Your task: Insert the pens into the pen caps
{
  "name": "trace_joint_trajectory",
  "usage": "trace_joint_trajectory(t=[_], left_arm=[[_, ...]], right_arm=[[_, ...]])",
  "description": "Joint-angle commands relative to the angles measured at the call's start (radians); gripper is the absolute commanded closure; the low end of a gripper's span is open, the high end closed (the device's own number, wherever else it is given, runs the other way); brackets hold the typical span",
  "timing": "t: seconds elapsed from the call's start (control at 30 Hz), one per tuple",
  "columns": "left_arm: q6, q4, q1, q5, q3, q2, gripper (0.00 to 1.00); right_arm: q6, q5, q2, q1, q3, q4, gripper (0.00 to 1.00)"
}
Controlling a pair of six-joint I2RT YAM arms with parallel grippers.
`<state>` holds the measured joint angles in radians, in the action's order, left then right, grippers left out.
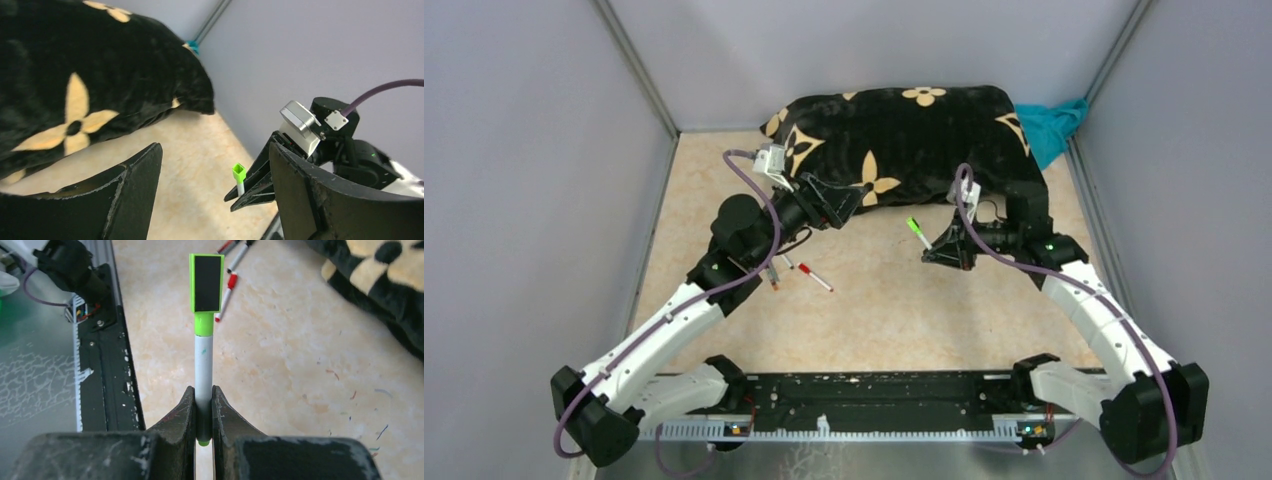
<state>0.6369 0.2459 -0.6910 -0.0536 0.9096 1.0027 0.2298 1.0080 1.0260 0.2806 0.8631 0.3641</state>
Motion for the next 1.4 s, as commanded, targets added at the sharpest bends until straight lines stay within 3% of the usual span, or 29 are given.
trace_joint_trajectory(t=[0.0, 0.37, 0.83, 0.97, 1.37], left_arm=[[-0.128, -0.175, 0.005, 0.093, 0.005, -0.051, 0.17], [-0.200, -0.223, 0.005, 0.192, -0.031, -0.192, 0.14], [-0.225, -0.368, 0.005, 0.300, -0.007, -0.307, 0.11], [-0.235, -0.389, 0.005, 0.318, -0.003, -0.324, 0.10], [-0.254, -0.410, 0.005, 0.298, 0.009, -0.325, 0.08]], right_arm=[[0.073, -0.157, 0.073, 0.051, -0.019, 0.052, 1.00], [0.087, -0.452, 0.389, 0.306, 0.143, 0.043, 1.00], [-0.144, -0.603, 0.916, 0.500, 0.526, -0.039, 1.00], [-0.164, -0.642, 0.979, 0.508, 0.580, -0.030, 1.00], [-0.186, -0.653, 0.985, 0.513, 0.569, -0.029, 0.82]])
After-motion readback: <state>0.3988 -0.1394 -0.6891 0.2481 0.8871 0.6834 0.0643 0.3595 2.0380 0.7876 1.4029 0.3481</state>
